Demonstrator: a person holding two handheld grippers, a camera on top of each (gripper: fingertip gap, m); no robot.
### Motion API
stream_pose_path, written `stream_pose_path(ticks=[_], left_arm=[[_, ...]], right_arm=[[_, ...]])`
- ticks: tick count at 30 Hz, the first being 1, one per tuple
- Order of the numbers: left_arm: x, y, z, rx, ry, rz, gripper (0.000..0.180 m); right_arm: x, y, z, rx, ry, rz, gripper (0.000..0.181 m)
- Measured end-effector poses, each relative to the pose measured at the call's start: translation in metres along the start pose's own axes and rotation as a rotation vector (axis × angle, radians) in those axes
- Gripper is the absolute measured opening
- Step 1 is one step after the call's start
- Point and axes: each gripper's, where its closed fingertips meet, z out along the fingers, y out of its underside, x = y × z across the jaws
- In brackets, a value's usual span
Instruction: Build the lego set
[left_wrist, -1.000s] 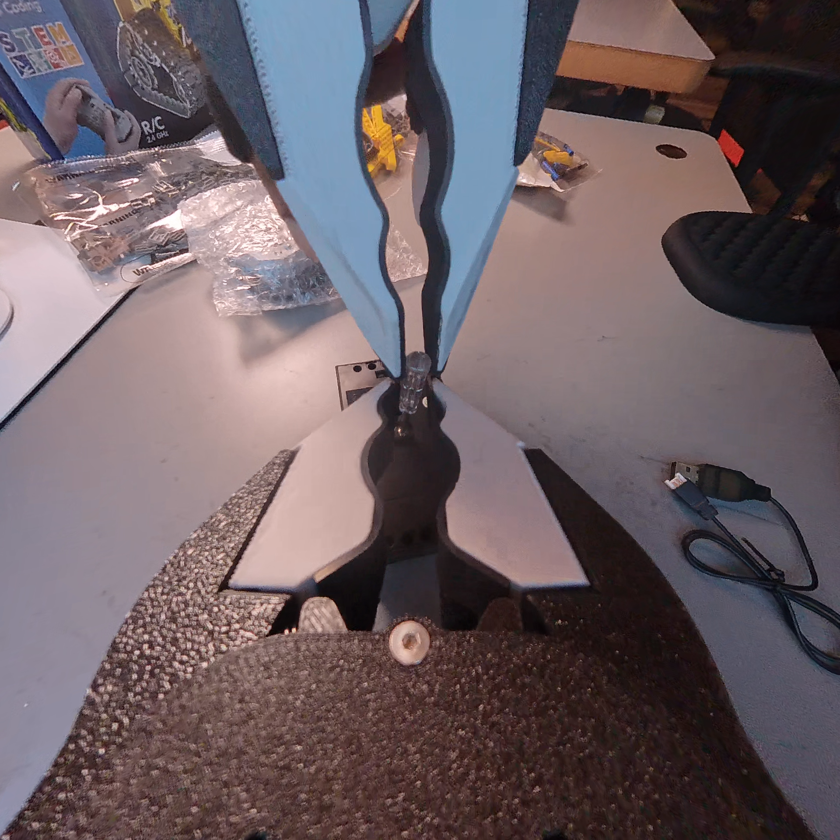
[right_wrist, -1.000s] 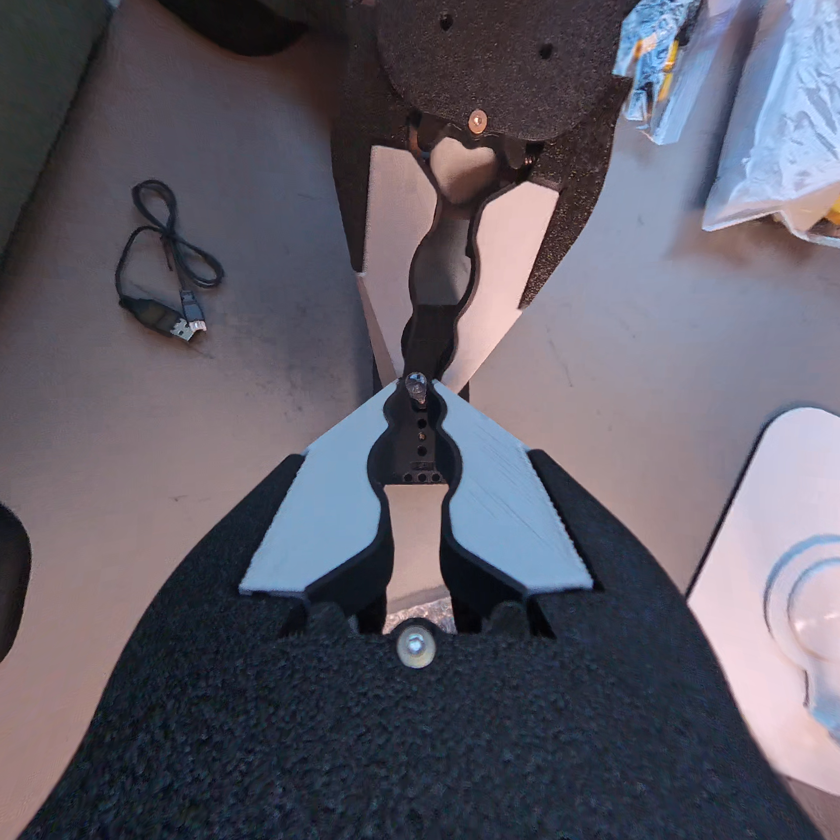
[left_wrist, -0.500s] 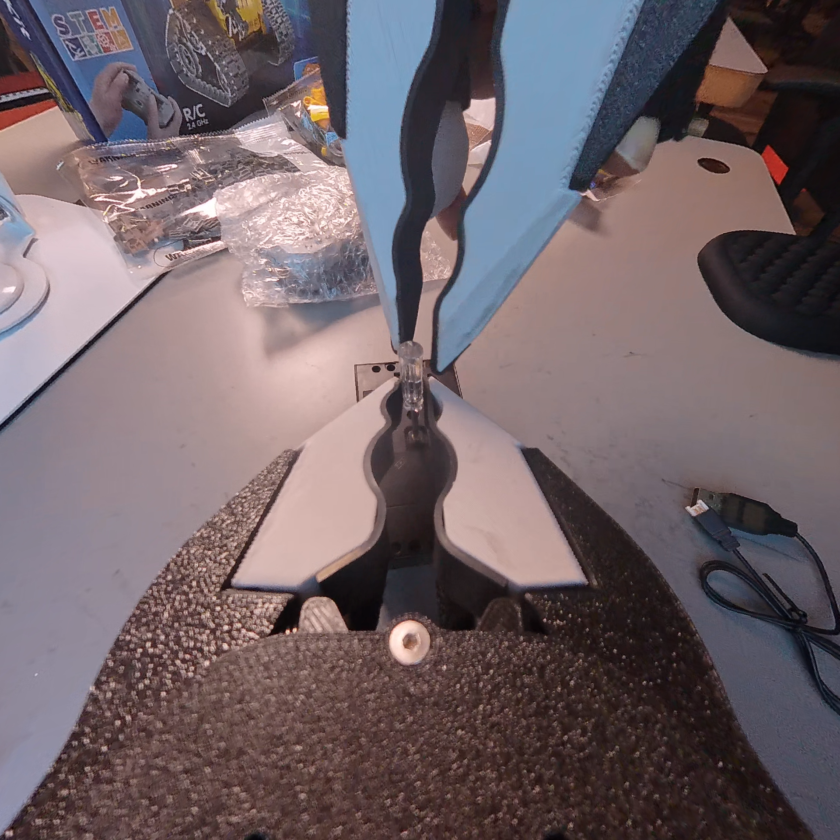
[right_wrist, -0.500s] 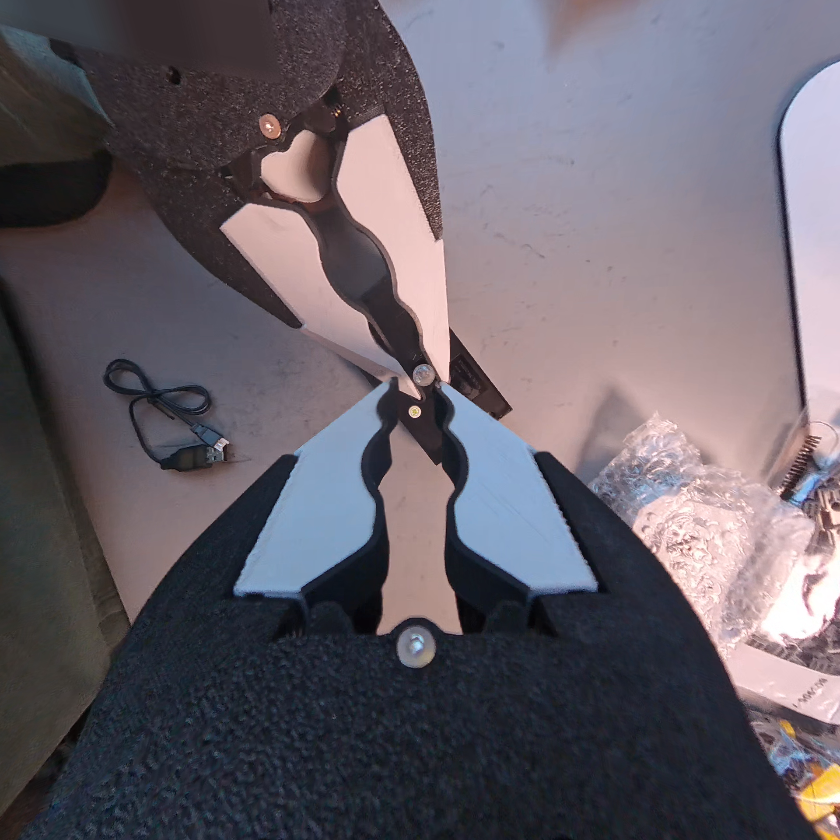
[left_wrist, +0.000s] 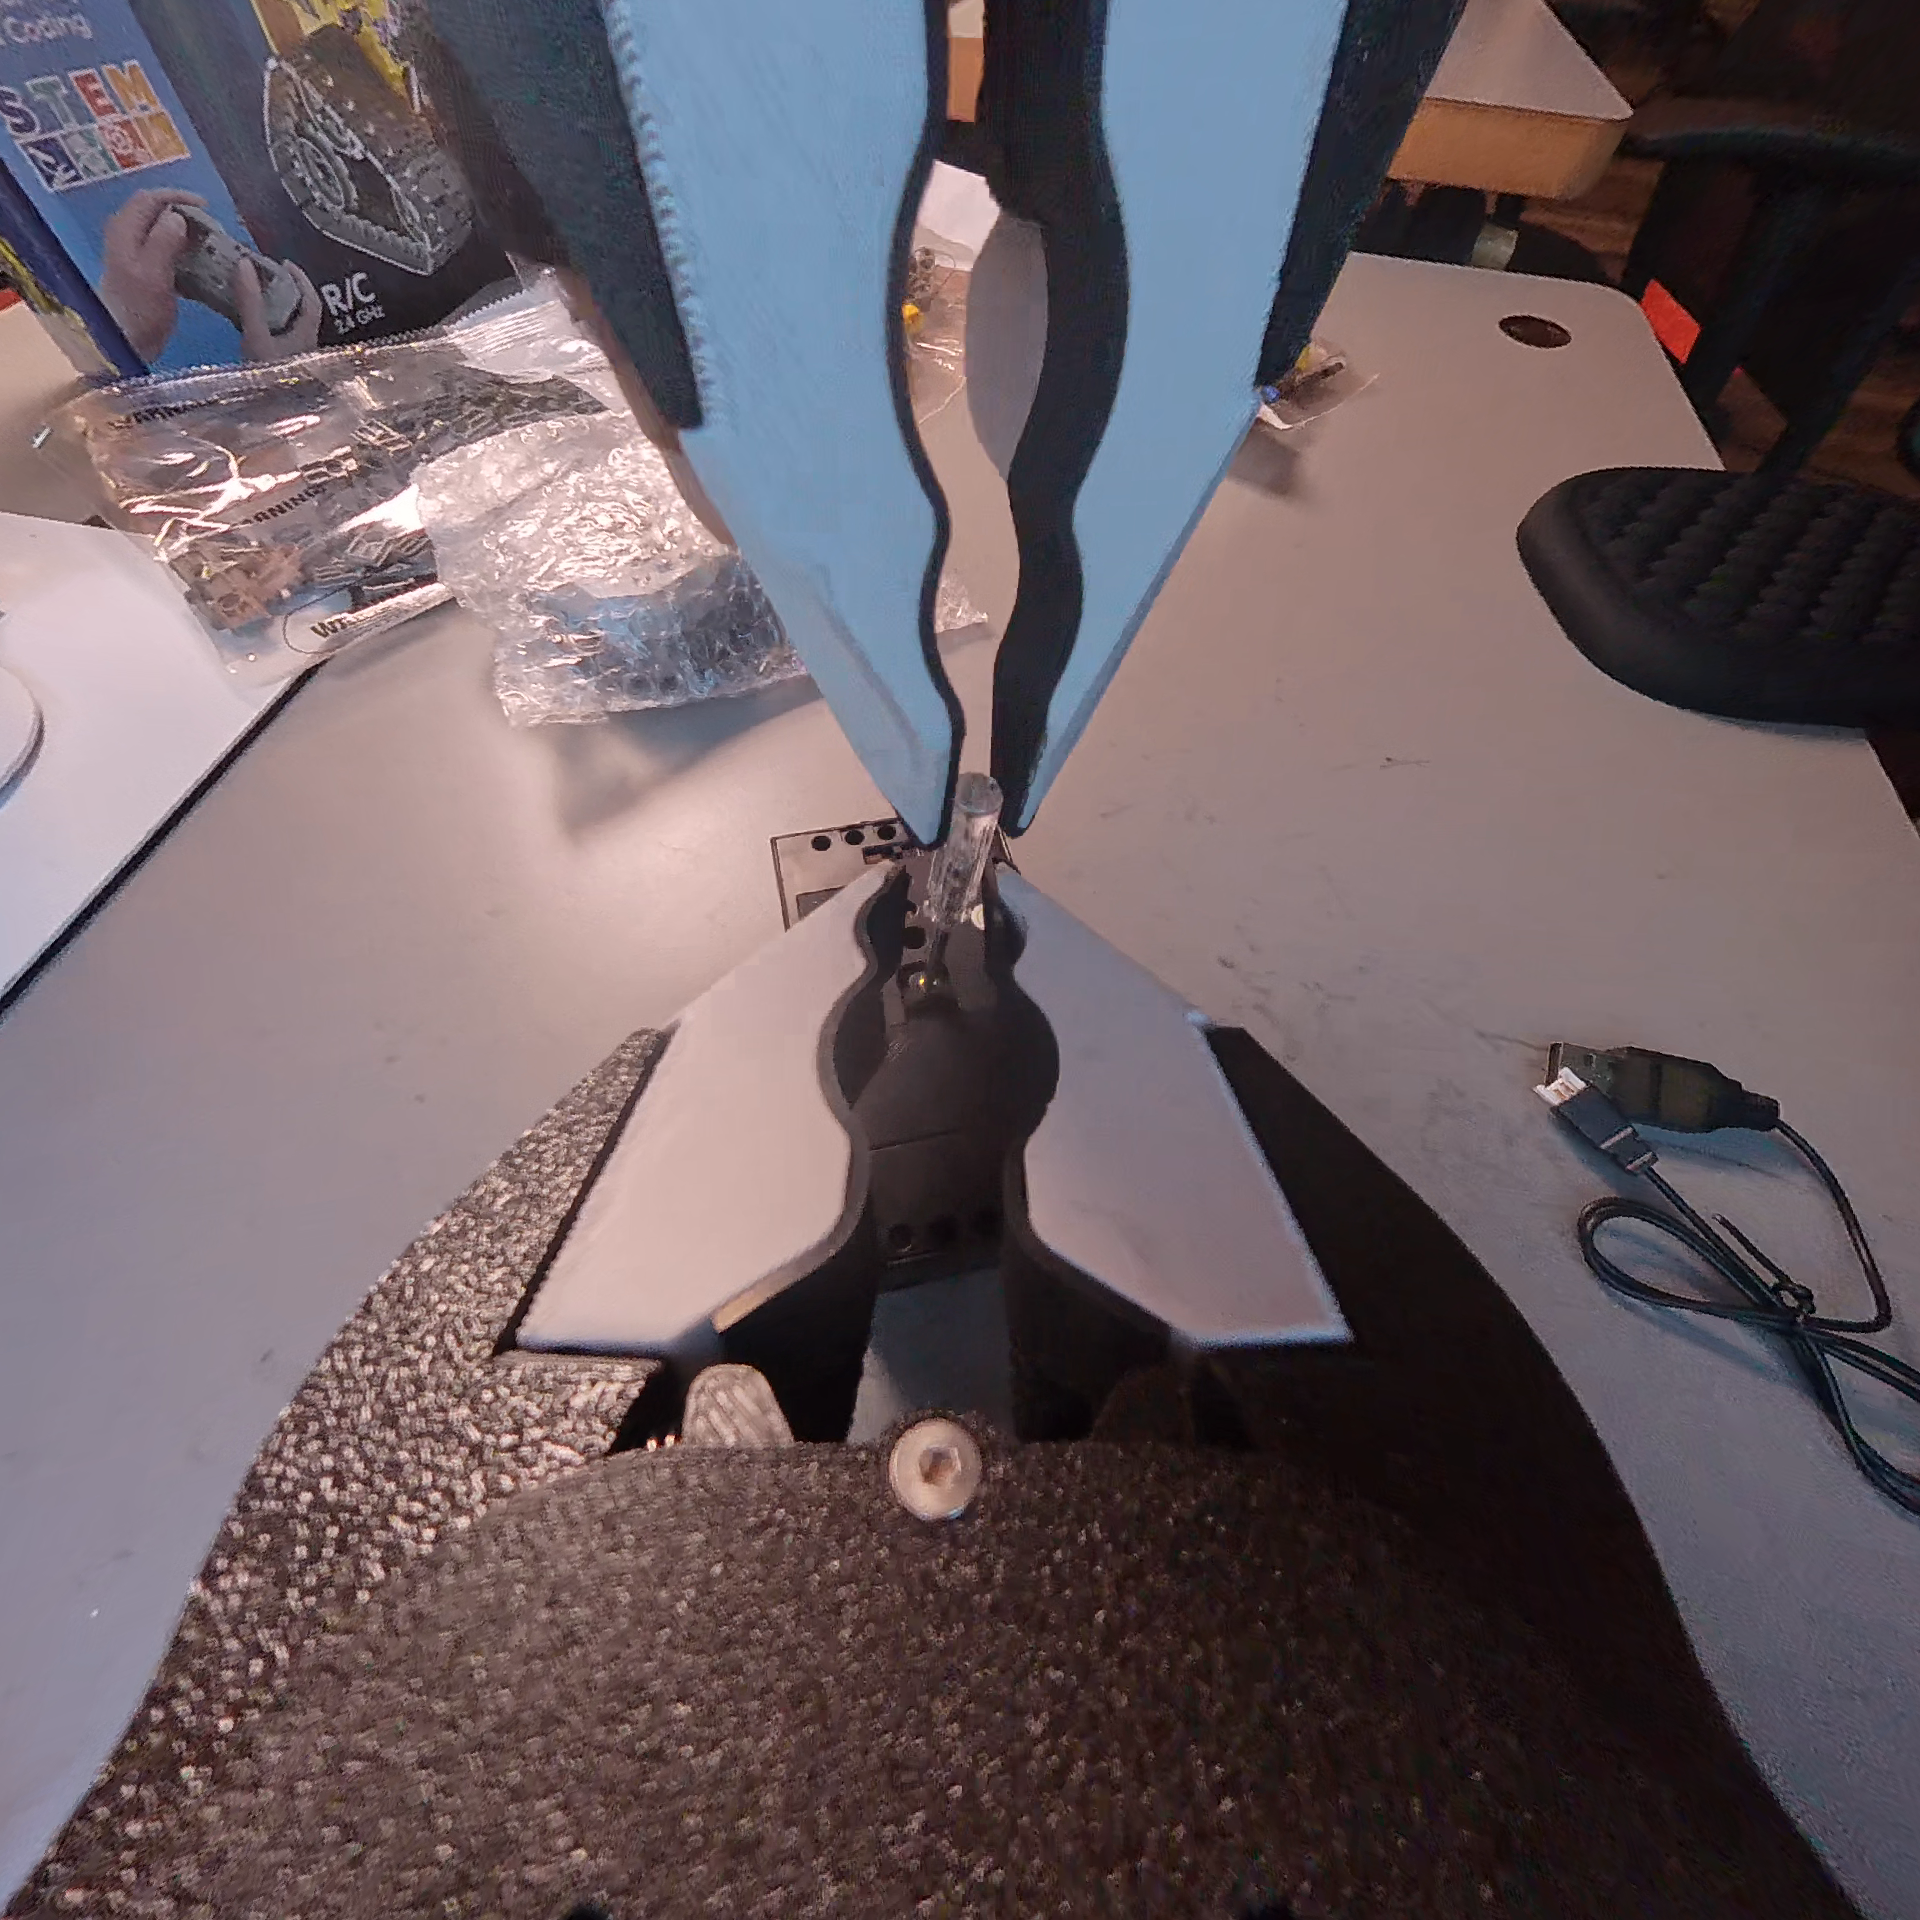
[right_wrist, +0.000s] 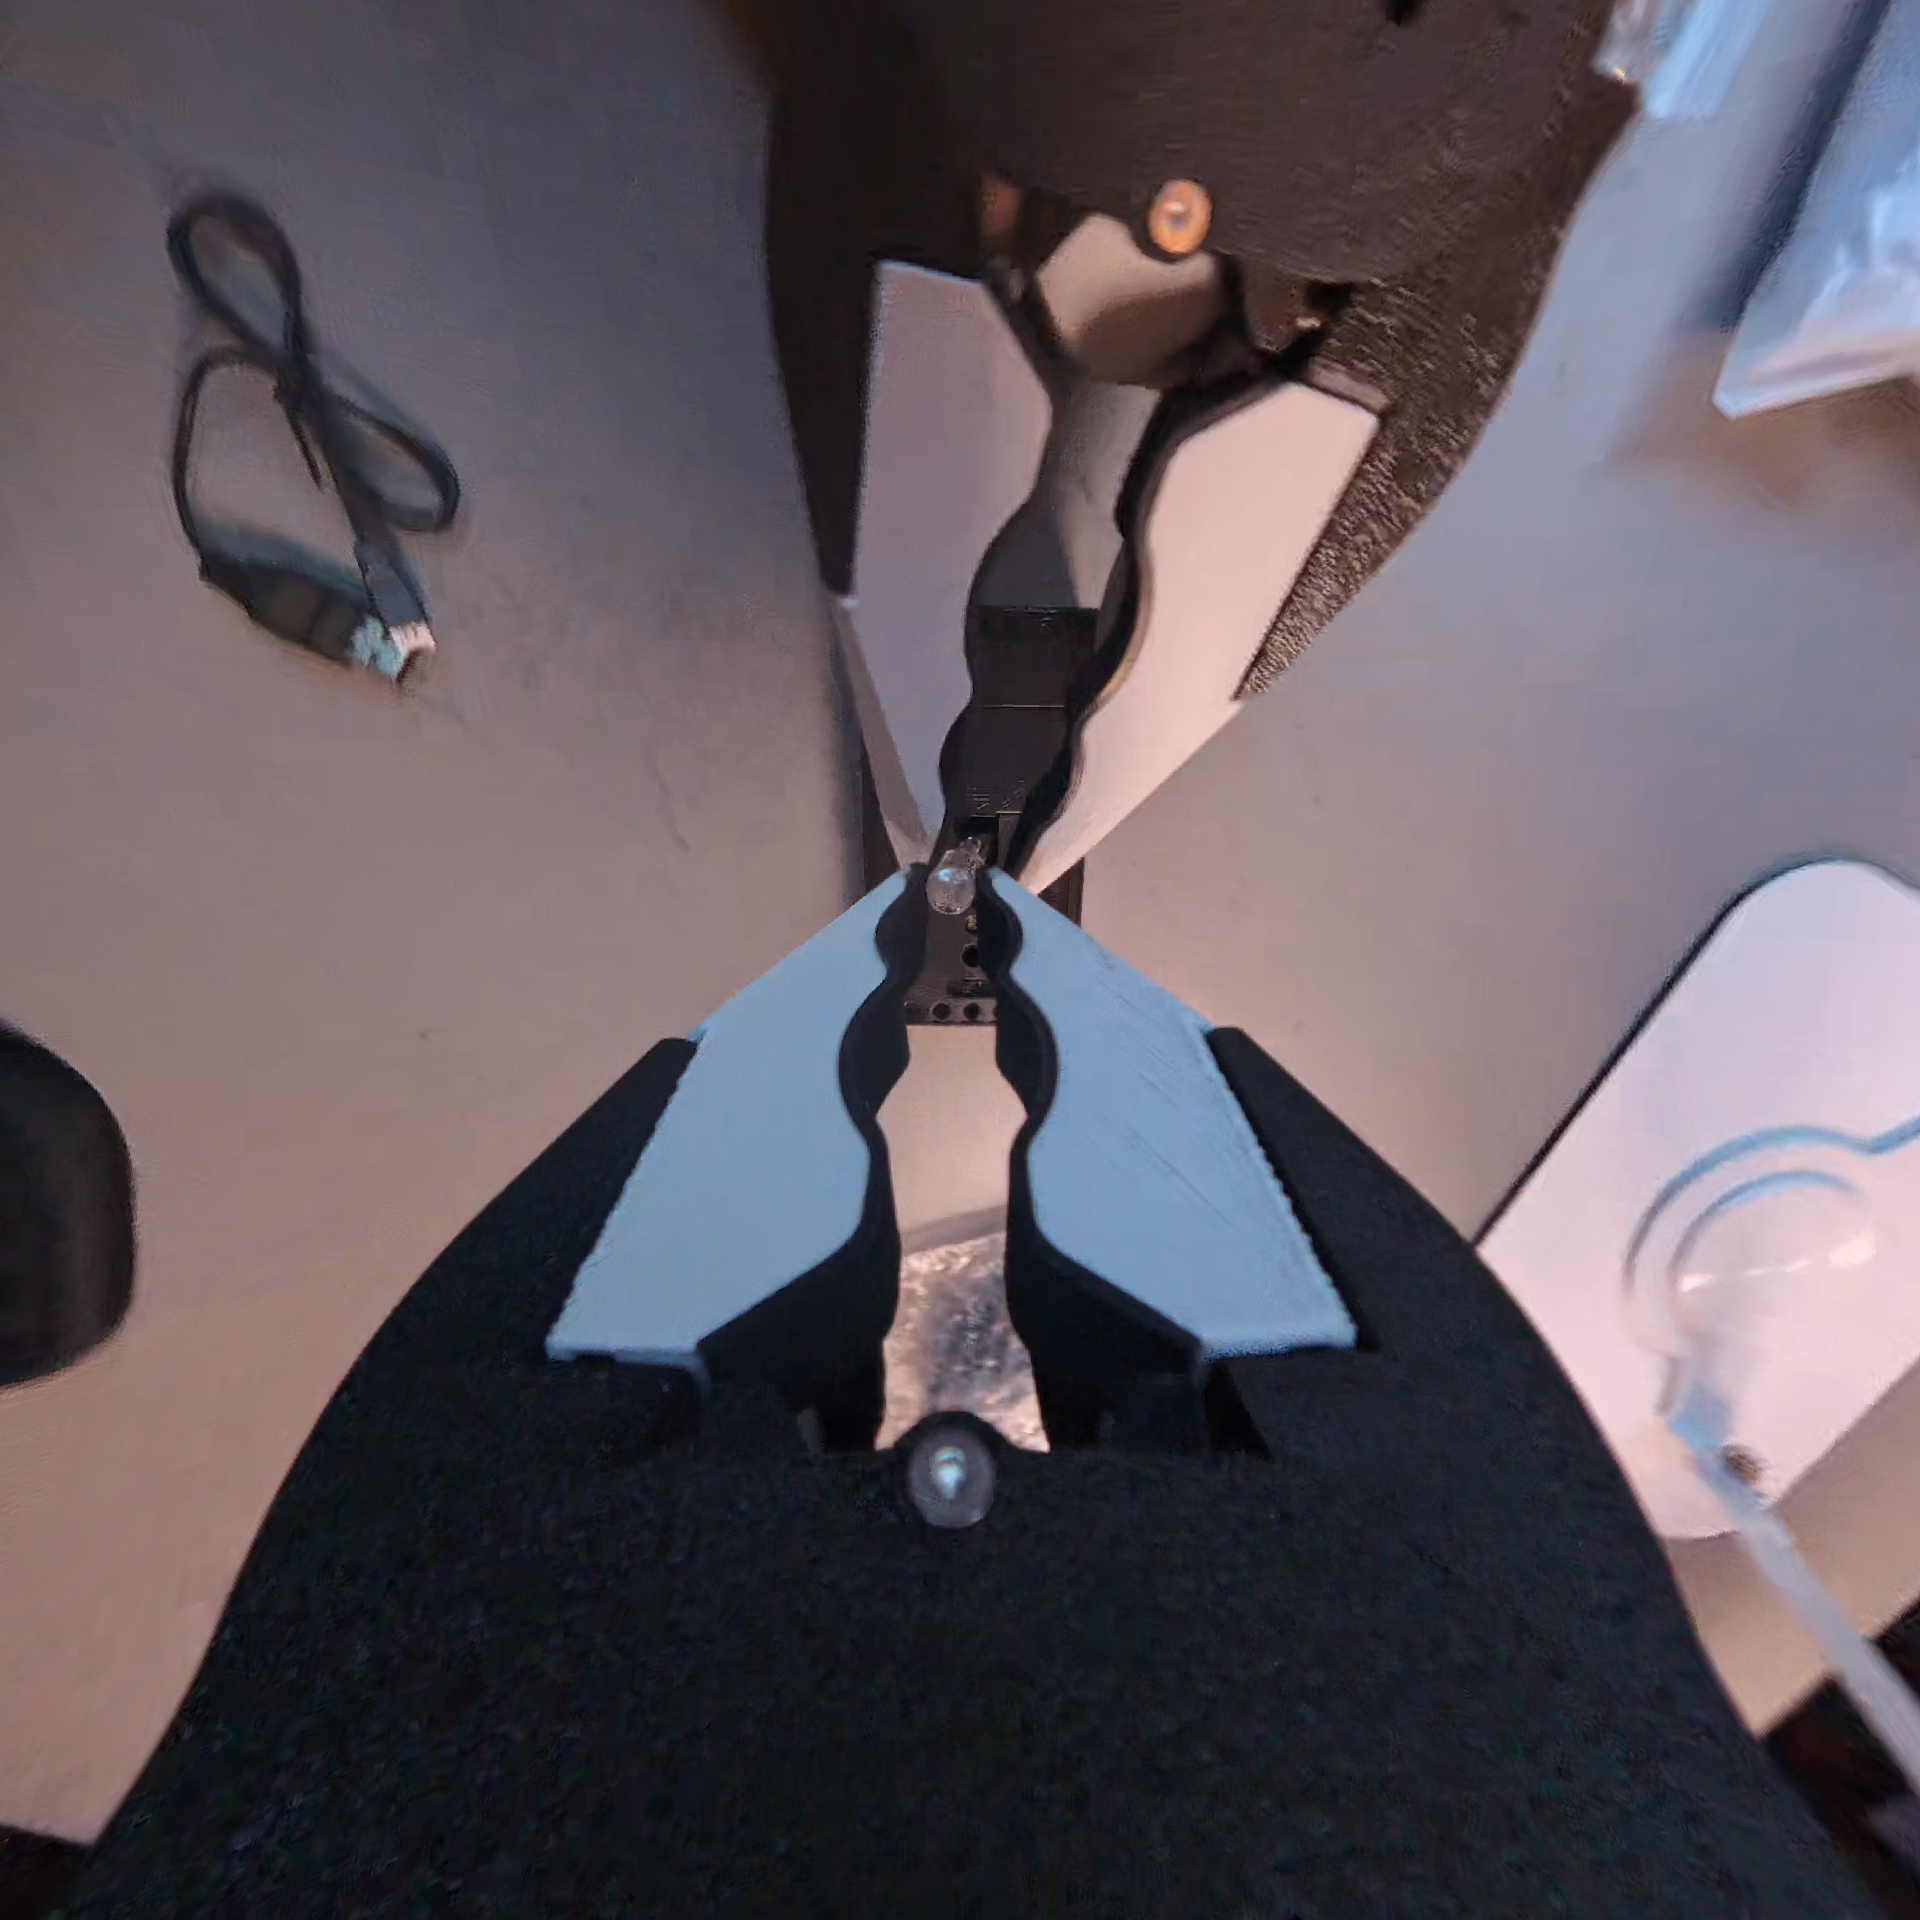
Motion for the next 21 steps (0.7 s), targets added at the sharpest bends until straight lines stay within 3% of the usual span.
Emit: stream_pose_path(ticks=[3,6,10,15,21], left_arm=[[0.001,-0.001,0.000,0.004,0.018,-0.004,0.012],[-0.001,0.000,0.001,-0.001,-0.001,0.001,0.008],[-0.006,0.000,0.000,-0.002,-0.016,-0.048,0.008],[-0.009,0.000,0.000,-0.005,-0.033,-0.071,0.008],[-0.008,0.001,-0.001,-0.011,-0.040,-0.063,0.008]], right_arm=[[0.001,0.000,0.000,-0.044,-0.007,-0.142,0.007],[0.003,0.001,0.000,-0.054,0.008,-0.131,0.007],[0.015,0.004,-0.004,-0.012,0.066,0.215,0.019],[0.016,0.002,-0.007,0.059,0.049,0.650,0.014],[0.012,0.004,0.000,0.028,0.031,0.626,0.006]])
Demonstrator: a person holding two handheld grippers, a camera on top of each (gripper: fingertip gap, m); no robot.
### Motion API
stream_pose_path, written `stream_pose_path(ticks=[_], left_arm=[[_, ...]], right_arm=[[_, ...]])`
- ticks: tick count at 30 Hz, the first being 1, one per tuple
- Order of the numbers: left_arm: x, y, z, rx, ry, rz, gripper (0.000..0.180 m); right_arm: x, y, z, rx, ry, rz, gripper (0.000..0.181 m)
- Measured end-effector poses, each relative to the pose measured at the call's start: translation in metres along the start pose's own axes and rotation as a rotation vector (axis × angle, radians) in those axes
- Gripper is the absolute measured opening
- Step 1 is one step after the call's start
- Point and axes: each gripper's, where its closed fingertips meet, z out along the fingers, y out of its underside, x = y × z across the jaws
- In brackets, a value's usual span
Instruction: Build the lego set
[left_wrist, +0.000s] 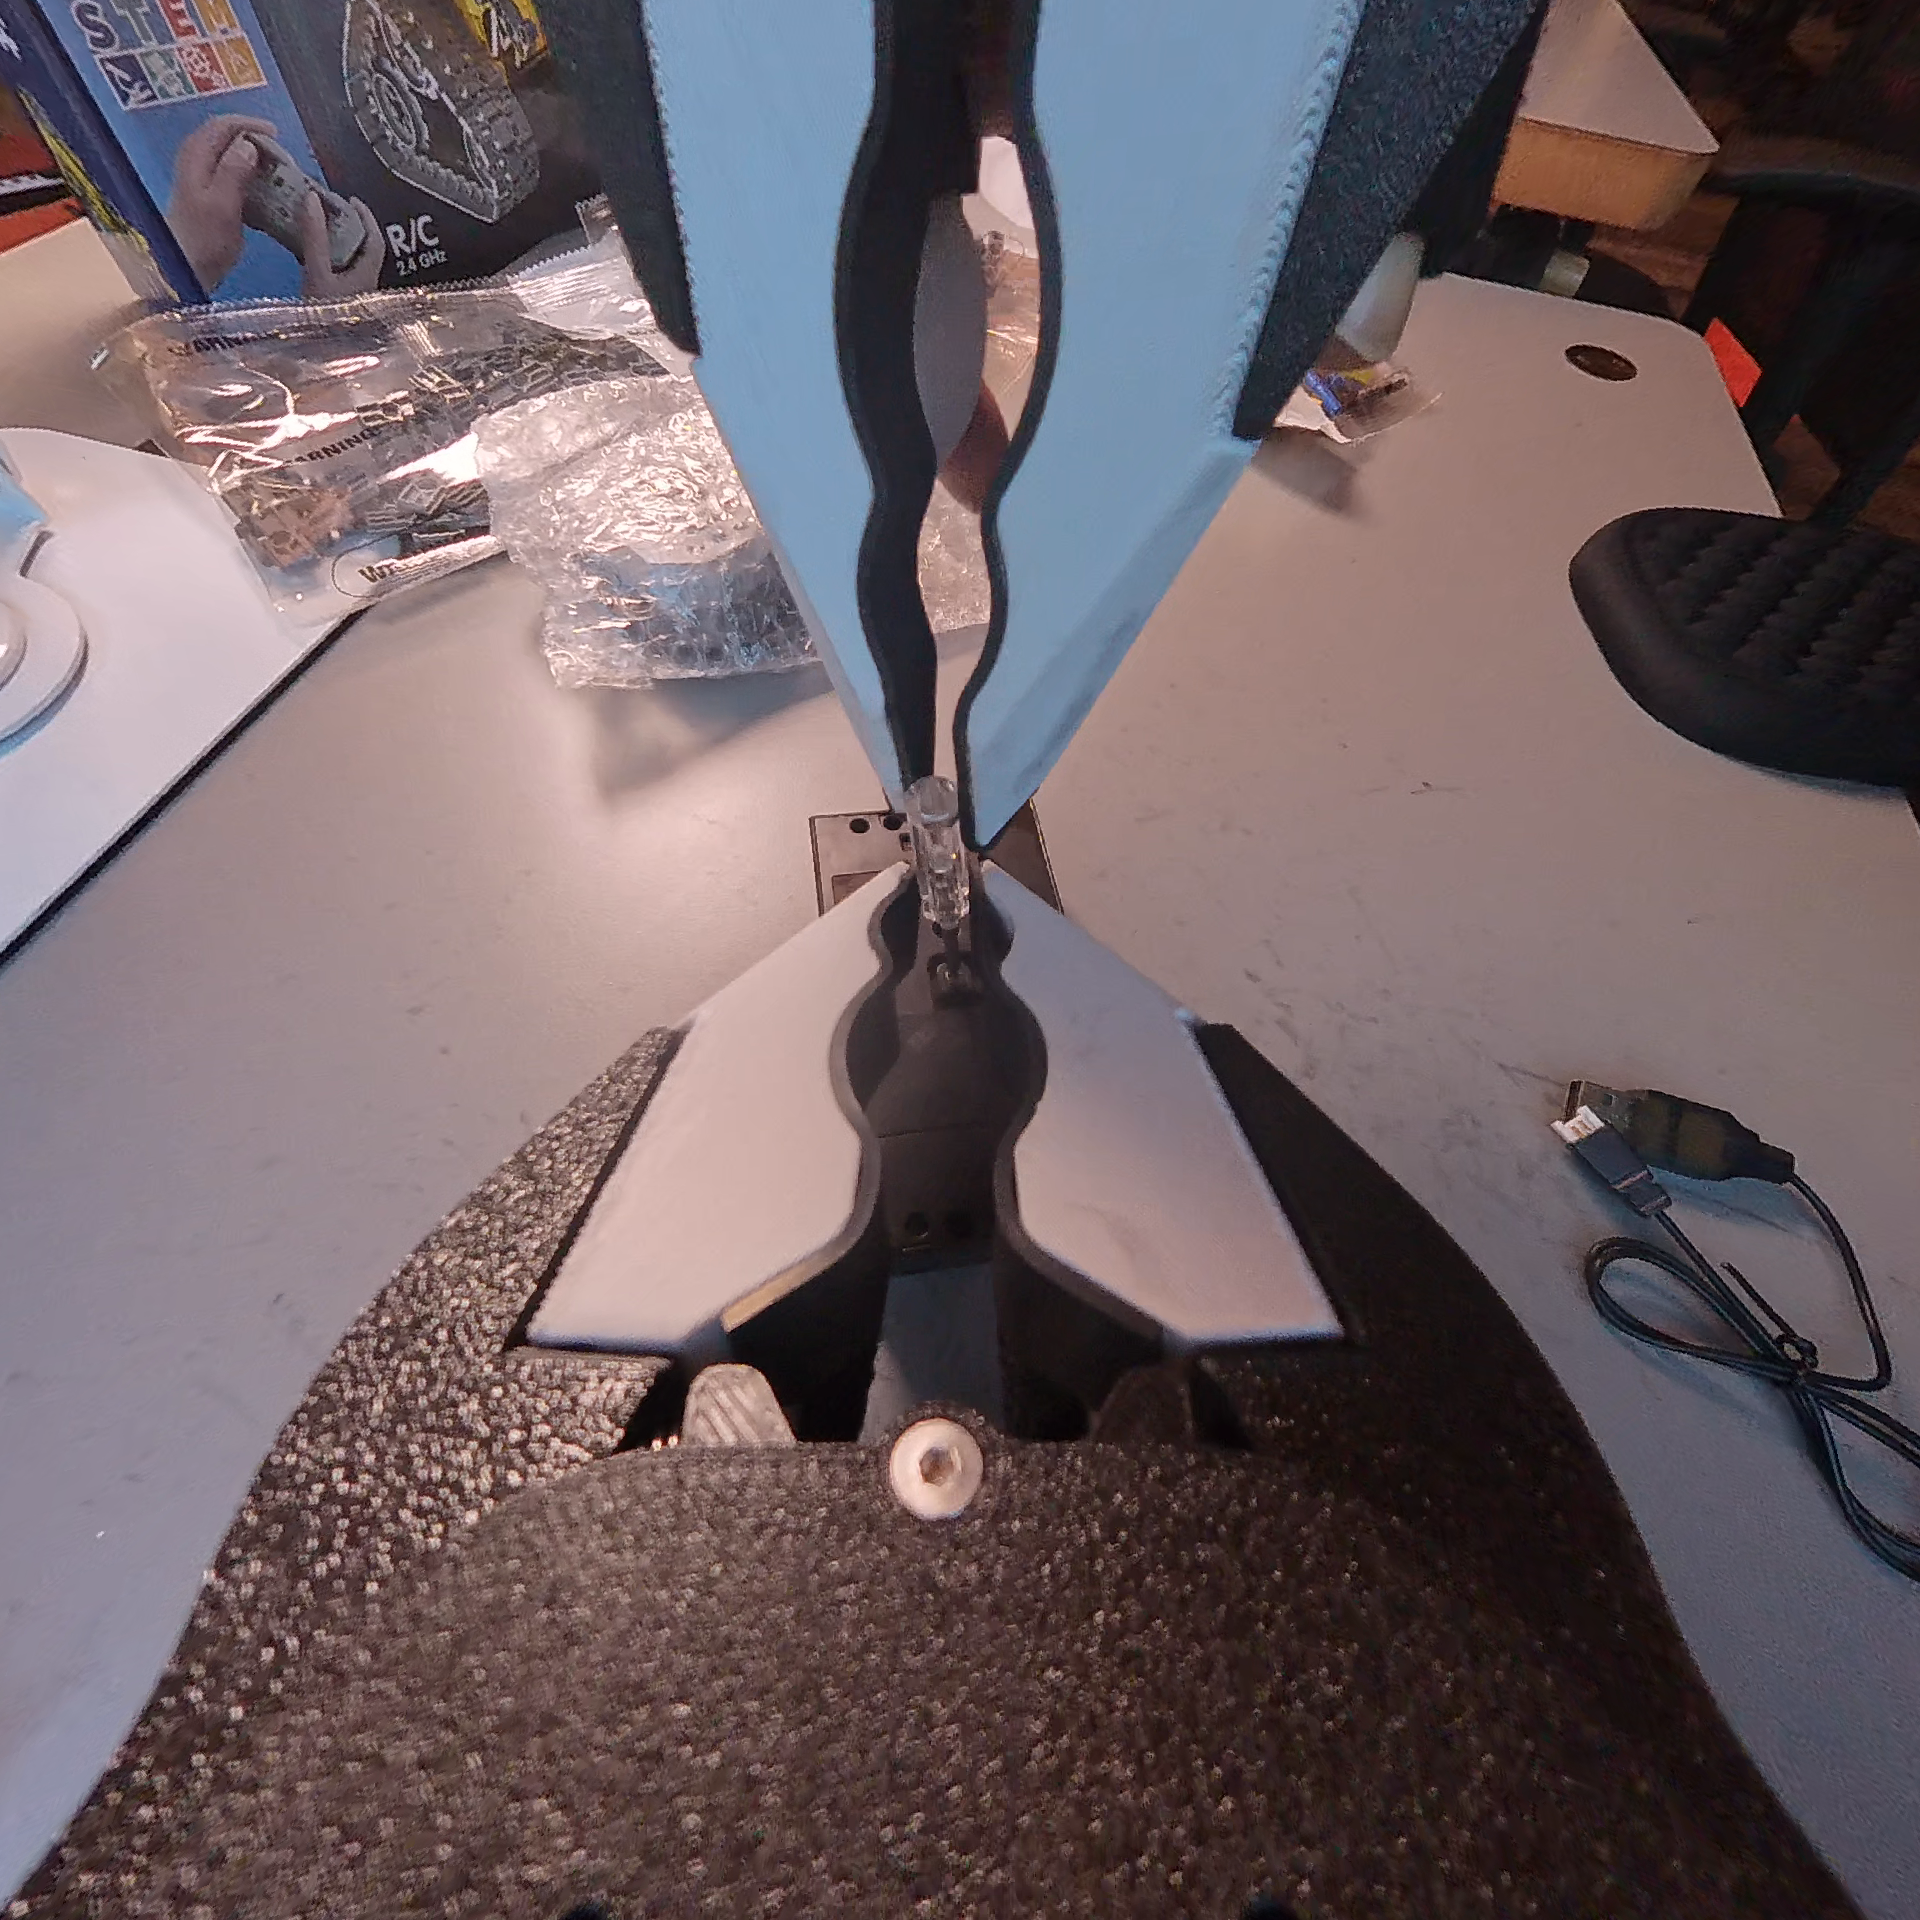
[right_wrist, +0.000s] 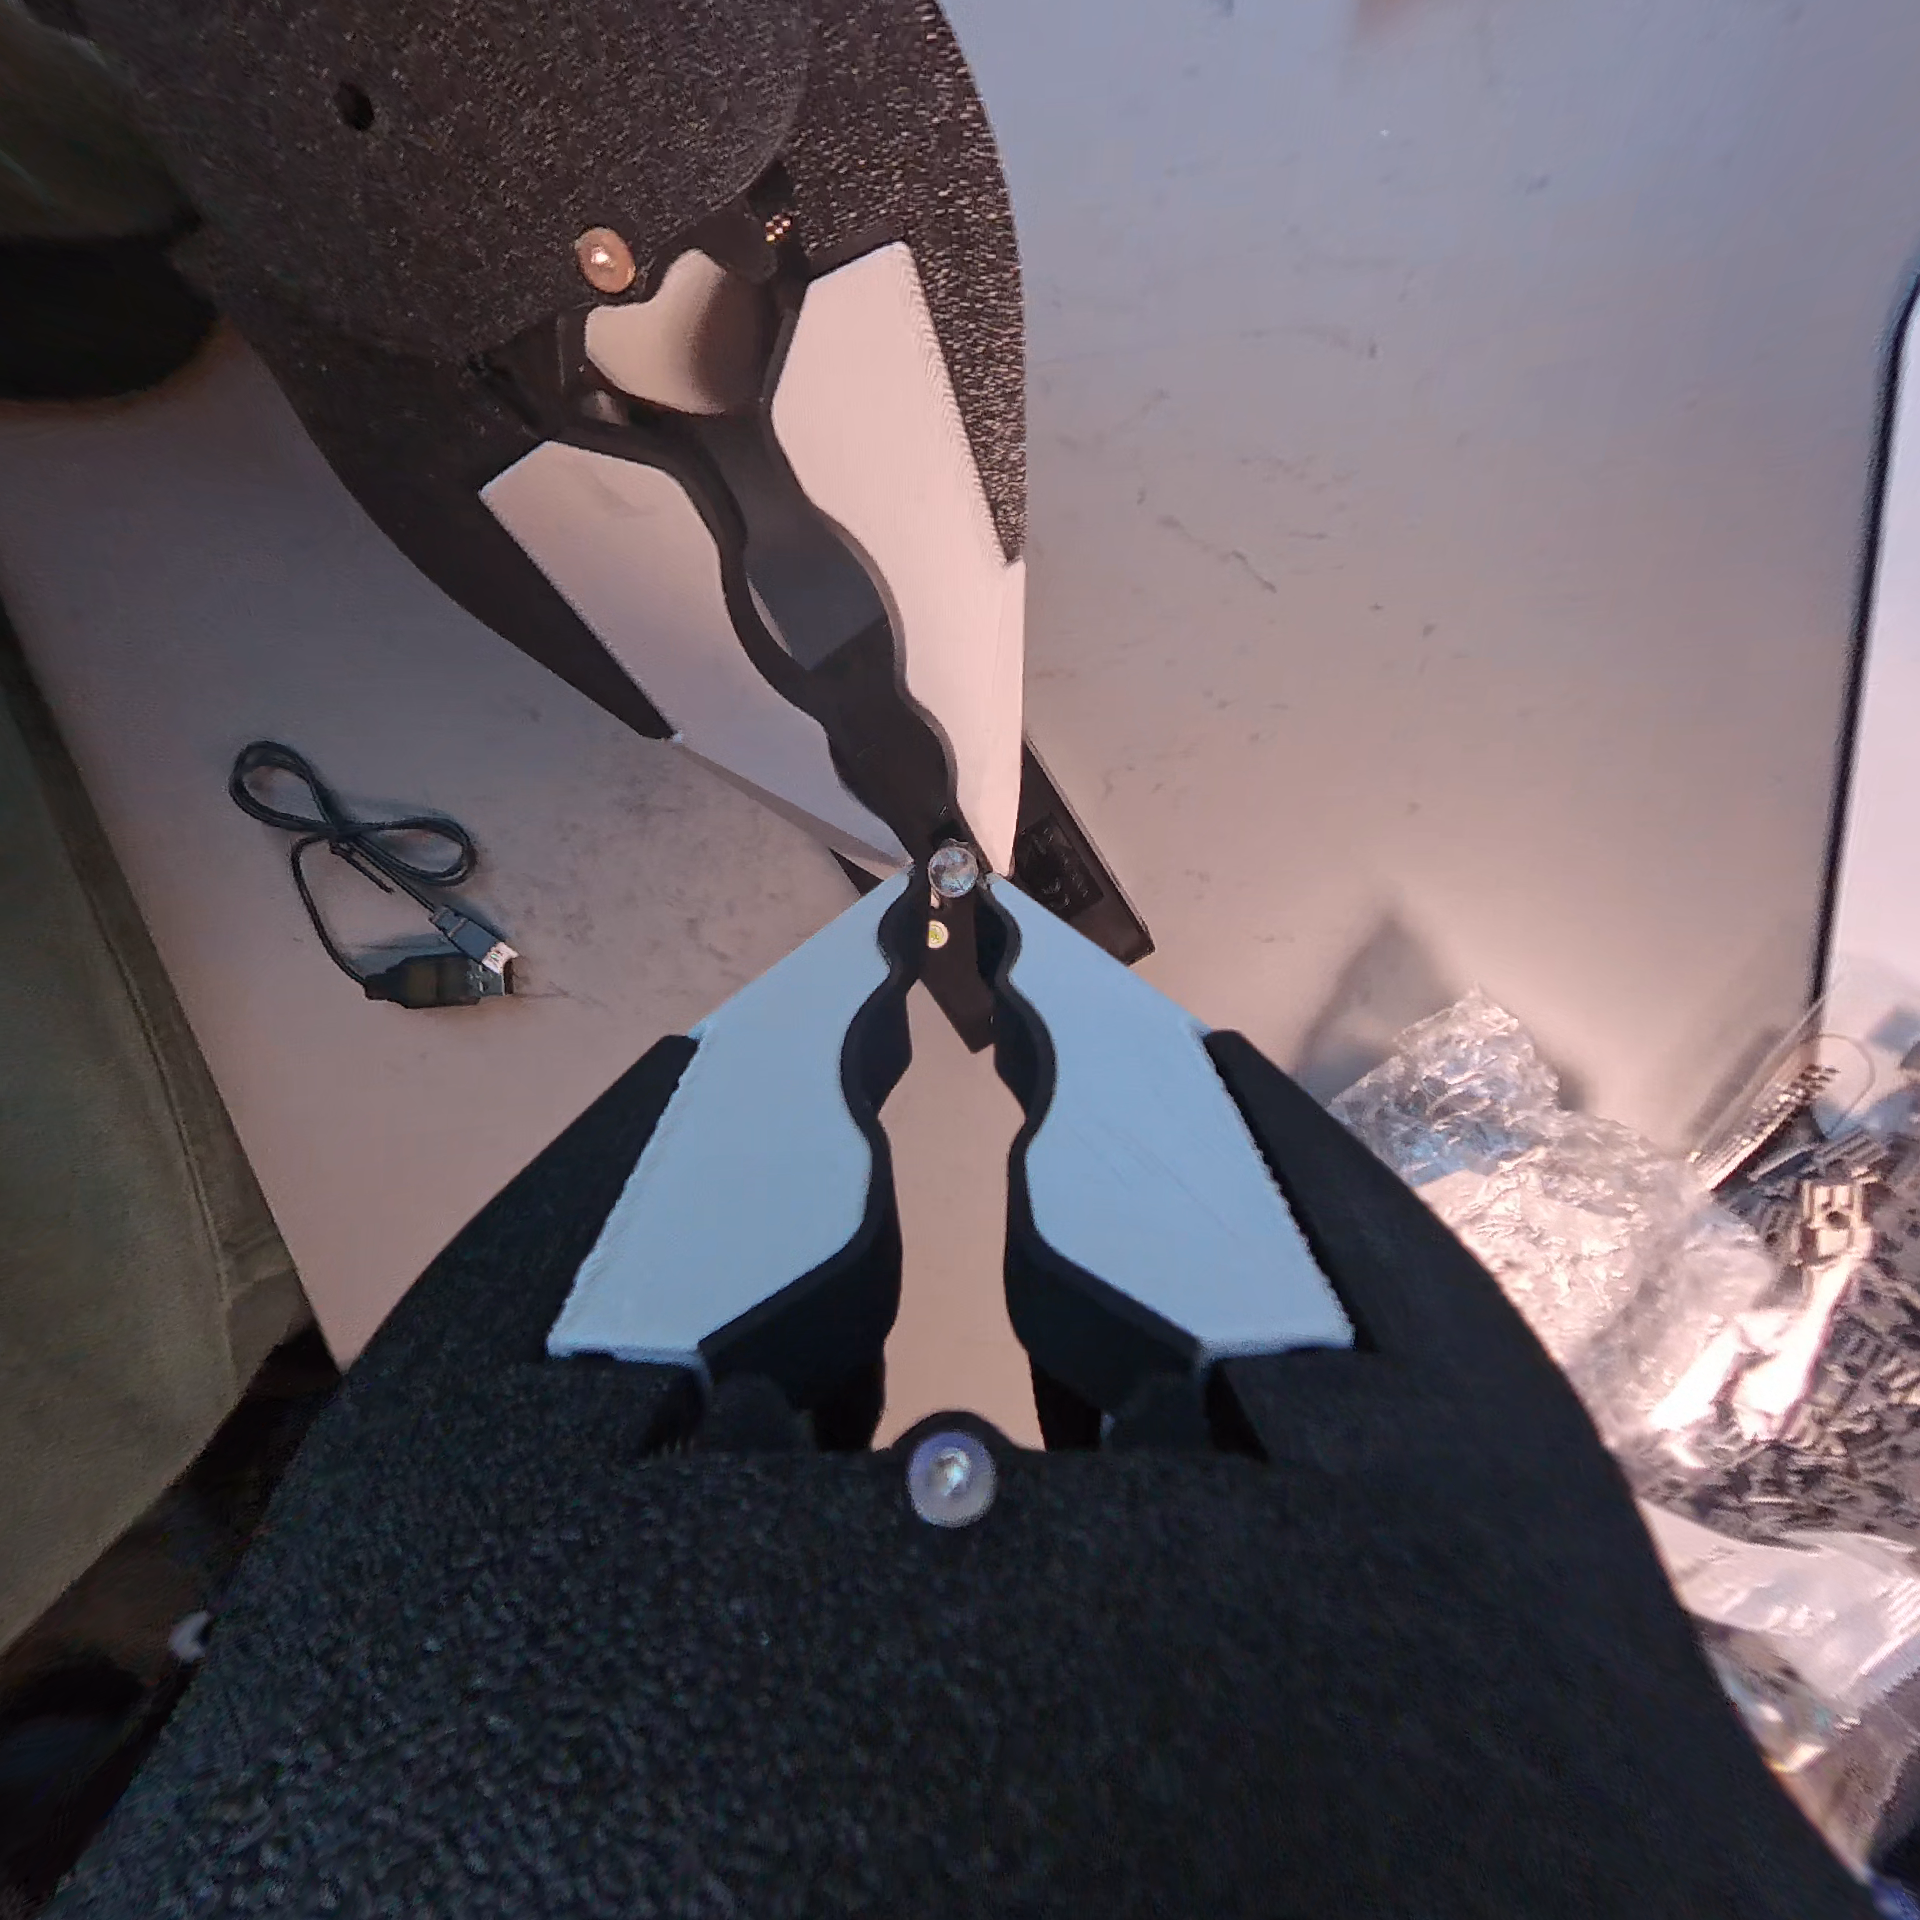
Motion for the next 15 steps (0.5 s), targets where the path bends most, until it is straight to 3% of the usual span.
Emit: stream_pose_path(ticks=[8,13,14,15], left_arm=[[0.008,0.003,0.000,-0.009,0.056,0.042,0.011],[0.006,0.003,0.002,-0.019,0.028,0.047,0.008],[0.004,0.003,0.002,-0.019,0.025,0.037,0.008],[0.004,0.004,0.001,-0.020,0.025,0.030,0.008]], right_arm=[[-0.009,0.003,0.000,-0.109,-0.022,-0.647,0.006],[-0.005,0.001,-0.001,-0.122,-0.025,-0.720,0.007],[-0.003,0.002,-0.002,-0.110,-0.030,-0.675,0.011],[-0.002,0.005,-0.002,-0.104,-0.043,-0.615,0.029]])
